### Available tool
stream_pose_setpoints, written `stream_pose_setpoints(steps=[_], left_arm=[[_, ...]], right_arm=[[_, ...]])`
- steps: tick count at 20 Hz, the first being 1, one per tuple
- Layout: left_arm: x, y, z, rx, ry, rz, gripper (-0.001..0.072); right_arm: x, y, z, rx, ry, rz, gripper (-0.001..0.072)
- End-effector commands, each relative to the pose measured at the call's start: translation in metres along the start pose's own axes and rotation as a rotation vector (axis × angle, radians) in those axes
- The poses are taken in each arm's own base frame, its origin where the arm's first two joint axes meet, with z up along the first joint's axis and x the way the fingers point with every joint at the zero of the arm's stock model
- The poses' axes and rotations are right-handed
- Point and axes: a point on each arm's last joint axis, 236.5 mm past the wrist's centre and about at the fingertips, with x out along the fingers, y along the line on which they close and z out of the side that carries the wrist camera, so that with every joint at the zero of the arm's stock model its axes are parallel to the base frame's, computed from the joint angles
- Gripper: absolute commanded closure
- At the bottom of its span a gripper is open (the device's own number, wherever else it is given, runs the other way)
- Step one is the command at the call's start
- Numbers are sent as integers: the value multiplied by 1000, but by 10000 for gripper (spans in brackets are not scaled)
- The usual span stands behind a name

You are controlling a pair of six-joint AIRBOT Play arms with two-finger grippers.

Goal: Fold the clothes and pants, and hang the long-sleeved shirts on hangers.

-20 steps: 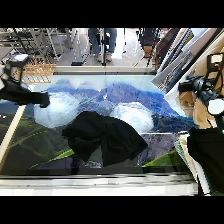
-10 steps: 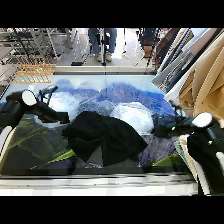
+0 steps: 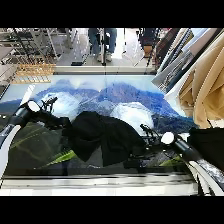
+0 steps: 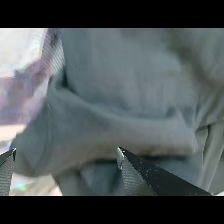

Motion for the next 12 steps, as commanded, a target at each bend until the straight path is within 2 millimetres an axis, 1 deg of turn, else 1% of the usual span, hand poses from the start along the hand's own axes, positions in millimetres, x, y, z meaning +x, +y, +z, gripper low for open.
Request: stream_pose_setpoints(steps=[1,2,3,4,5,6,7,8,9,10,11,12], left_arm=[[25,0,11,-37,-29,-50,-3],[30,-5,14,-44,-37,-66,25],[34,-9,16,-45,-41,-73,150],[37,-13,15,-36,-38,-75,504],[37,-15,15,-11,-36,-82,692],[34,-21,11,13,-24,-101,698],[27,-26,10,39,-23,-118,699],[14,-31,11,69,-37,-132,700],[-7,-37,15,94,-70,-146,700],[-33,-43,21,120,-115,-157,701],[-67,-51,28,144,-172,-171,701],[-107,-61,35,164,-240,-188,701]], right_arm=[[26,1,22,64,-19,13,204],[30,2,29,73,-11,17,285],[32,6,37,83,-9,30,391],[32,8,44,80,-15,34,619],[28,11,52,64,-31,32,688],[22,14,57,39,-42,23,689],[11,16,61,-8,-46,0,690],[-2,19,63,-63,-41,-29,691],[-22,25,65,-125,-44,-55,691],[-45,34,69,-189,-76,-84,692],[-77,47,76,-260,-137,-112,692],[-111,62,79,-328,-208,-142,693]])
